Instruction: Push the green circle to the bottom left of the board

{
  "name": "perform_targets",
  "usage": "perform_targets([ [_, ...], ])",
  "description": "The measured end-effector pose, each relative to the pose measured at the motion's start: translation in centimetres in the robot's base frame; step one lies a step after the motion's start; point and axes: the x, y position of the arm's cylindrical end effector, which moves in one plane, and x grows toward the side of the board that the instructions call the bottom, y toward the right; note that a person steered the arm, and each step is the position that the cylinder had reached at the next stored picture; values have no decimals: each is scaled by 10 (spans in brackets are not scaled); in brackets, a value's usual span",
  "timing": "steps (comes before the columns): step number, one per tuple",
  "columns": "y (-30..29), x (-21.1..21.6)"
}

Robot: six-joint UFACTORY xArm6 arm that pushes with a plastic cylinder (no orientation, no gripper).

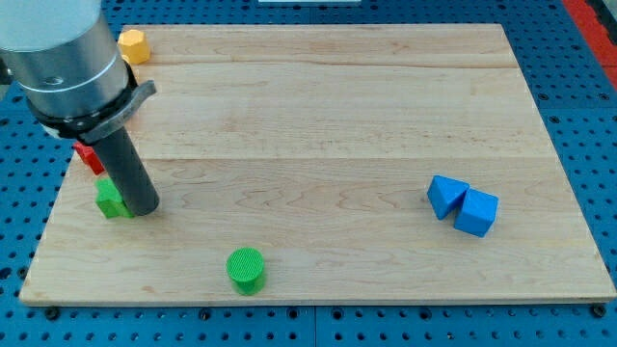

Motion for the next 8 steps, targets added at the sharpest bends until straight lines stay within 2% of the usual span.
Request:
perform_targets([
  [1, -25, 9],
  [2, -26, 11],
  [3, 23, 11],
  [4, 163, 27],
  [5, 250, 86],
  [6, 226, 105],
  [8, 95, 72],
])
